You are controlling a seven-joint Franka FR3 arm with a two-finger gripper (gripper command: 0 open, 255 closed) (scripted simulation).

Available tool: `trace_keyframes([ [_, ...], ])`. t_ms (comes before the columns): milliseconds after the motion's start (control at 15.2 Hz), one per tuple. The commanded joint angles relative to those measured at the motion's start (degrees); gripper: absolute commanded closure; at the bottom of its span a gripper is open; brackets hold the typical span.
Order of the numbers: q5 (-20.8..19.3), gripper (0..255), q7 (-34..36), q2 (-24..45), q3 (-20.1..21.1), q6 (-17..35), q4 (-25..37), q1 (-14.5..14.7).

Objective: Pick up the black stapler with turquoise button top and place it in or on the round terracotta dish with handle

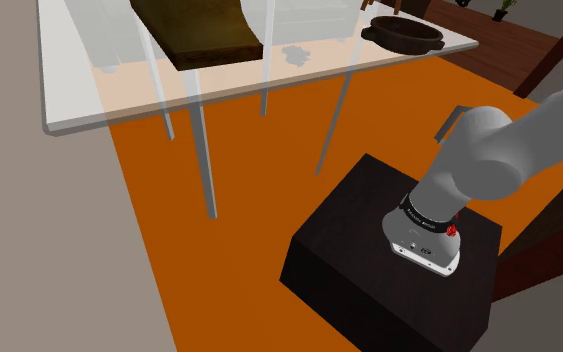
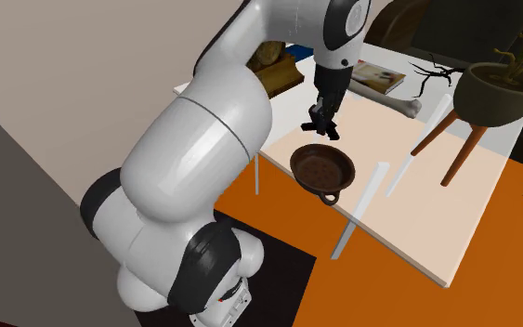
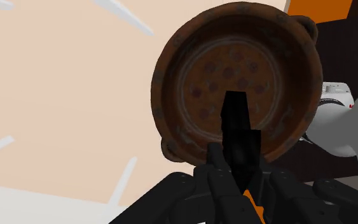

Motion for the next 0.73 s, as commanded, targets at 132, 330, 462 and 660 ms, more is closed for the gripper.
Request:
trace_keyframes([
  [132, -2.1, 255, -2.79, -3.35, -1.76, -0.59, -2.16, -1.13],
  [330, -2.43, 255, -2.37, -4.7, -1.91, 1.43, -5.52, -1.37],
  [462, -2.66, 255, -2.11, -5.54, -2.04, 2.76, -7.69, -1.54],
  [660, -3.02, 255, -1.74, -6.72, -2.28, 4.75, -10.85, -1.78],
])
